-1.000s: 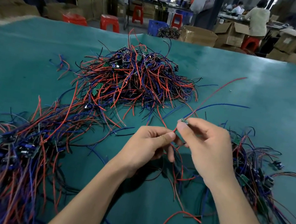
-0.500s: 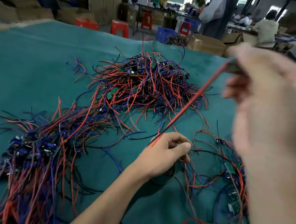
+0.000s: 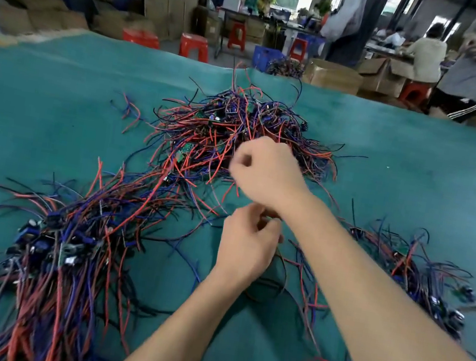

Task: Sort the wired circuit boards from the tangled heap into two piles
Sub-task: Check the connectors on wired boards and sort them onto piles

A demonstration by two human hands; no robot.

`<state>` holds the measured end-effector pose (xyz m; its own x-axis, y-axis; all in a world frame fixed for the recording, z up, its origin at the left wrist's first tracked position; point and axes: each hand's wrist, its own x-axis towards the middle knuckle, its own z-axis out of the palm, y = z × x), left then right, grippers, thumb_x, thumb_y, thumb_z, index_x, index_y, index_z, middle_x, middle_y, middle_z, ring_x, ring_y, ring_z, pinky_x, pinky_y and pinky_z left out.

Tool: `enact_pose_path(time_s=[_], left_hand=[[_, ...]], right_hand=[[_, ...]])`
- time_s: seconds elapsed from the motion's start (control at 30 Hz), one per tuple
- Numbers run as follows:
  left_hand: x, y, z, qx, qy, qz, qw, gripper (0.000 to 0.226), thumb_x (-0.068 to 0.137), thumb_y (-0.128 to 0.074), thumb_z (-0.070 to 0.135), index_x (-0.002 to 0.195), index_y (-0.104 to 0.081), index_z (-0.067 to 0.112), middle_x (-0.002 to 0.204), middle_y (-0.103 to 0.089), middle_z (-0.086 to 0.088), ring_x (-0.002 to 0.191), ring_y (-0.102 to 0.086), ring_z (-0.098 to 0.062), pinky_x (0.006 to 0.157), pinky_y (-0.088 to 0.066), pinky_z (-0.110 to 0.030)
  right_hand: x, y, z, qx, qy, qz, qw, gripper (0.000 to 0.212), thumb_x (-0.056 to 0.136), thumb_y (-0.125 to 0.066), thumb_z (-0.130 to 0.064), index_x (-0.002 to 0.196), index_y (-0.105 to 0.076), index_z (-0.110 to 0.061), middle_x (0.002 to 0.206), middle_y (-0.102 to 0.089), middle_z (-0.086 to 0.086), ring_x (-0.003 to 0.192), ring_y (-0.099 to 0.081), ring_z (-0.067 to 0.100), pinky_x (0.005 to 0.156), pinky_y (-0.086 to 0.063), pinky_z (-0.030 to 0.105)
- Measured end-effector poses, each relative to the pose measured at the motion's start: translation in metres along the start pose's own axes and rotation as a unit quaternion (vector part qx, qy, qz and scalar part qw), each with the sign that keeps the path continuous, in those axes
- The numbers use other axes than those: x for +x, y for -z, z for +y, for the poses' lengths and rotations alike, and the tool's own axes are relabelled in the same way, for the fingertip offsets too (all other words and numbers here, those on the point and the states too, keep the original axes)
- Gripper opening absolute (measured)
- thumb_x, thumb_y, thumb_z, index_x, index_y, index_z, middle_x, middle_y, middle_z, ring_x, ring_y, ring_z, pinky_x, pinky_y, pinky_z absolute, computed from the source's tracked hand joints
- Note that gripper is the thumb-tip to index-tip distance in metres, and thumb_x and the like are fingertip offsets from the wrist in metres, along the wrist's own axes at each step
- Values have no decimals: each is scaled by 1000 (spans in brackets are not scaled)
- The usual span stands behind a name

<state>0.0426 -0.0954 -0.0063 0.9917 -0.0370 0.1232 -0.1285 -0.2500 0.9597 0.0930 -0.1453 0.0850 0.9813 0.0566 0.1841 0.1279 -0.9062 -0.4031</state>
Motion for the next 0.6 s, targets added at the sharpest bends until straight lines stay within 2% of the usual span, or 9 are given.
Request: enact_pose_path(time_s=[0.03, 0.1, 0.17, 0.23, 0.3, 0.37, 0.43, 0.53, 0.6], left_hand=[[0, 0, 1, -6, 1, 15, 1000, 22, 86, -56, 5, 70, -61, 19, 56, -63, 0, 50, -54, 1, 51, -38, -15], [1, 1, 4, -21, 5, 33, 999, 18, 84, -55, 8, 83, -69, 20, 61, -70, 5, 52, -54, 3, 53, -37, -12], [2, 1, 3, -31, 8, 30, 999, 19, 86, -55, 8, 87, -69, 21, 62, -70, 7, 55, -56, 4, 53, -36, -9], [2, 1, 0, -33, 8, 27, 999, 19, 87, -54, 9, 89, -69, 21, 63, -71, 7, 54, -56, 4, 52, -35, -8], [2, 1, 2, -27, 13, 24, 999, 19, 88, -54, 11, 91, -69, 22, 65, -71, 7, 51, -53, 3, 49, -34, -9], [2, 2, 1, -24, 24, 22, 999, 19, 88, -53, 11, 91, -68, 23, 66, -72, 8, 49, -51, 2, 49, -33, -12], [2, 1, 1, -29, 31, 22, 999, 19, 87, -53, 11, 90, -68, 24, 66, -72, 9, 49, -51, 2, 50, -34, -15], [3, 1, 0, -33, 37, 22, 999, 20, 88, -52, 10, 89, -67, 23, 67, -72, 5, 48, -52, 3, 50, -35, -16], [3, 1, -1, -40, 34, 23, 998, 18, 89, -53, 11, 90, -67, 23, 69, -73, 5, 49, -54, 0, 51, -39, -16]], right_hand=[[8, 0, 20, -32, -38, 5, 999, 14, 86, -62, -20, 91, -73, -27, 110, -74, 10, 105, -68, 34, 94, -56, 43], [18, -6, 55, -83, -77, -28, 993, 33, 87, -62, -12, 115, -72, -25, 127, -68, 10, 117, -62, 34, 99, -53, 43], [18, -14, 79, -73, -89, -54, 992, 40, 90, -64, -11, 128, -67, -25, 132, -66, 6, 123, -58, 32, 100, -50, 40], [20, -21, 94, -31, -94, -21, 995, 27, 91, -70, -14, 117, -72, -24, 119, -70, 2, 119, -60, 29, 97, -51, 37], [22, -24, 101, -4, -102, 24, 995, 14, 90, -73, -11, 92, -77, -23, 93, -72, -1, 112, -65, 28, 94, -54, 37], [21, -23, 104, 6, -104, 45, 994, 20, 89, -73, -8, 81, -79, -25, 82, -70, -4, 111, -65, 29, 96, -54, 39], [17, -19, 105, 42, -114, 77, 990, 20, 88, -76, -11, 75, -78, -27, 81, -74, -5, 105, -67, 26, 95, -55, 37], [3, -7, 107, 134, -139, 134, 972, 26, 80, -80, -12, 63, -74, -31, 61, -69, -16, 75, -69, 11, 74, -54, 24], [-15, 3, 109, 208, -147, 148, 956, 24, 75, -81, -12, 60, -76, -29, 58, -70, -12, 66, -67, 12, 72, -58, 33]])
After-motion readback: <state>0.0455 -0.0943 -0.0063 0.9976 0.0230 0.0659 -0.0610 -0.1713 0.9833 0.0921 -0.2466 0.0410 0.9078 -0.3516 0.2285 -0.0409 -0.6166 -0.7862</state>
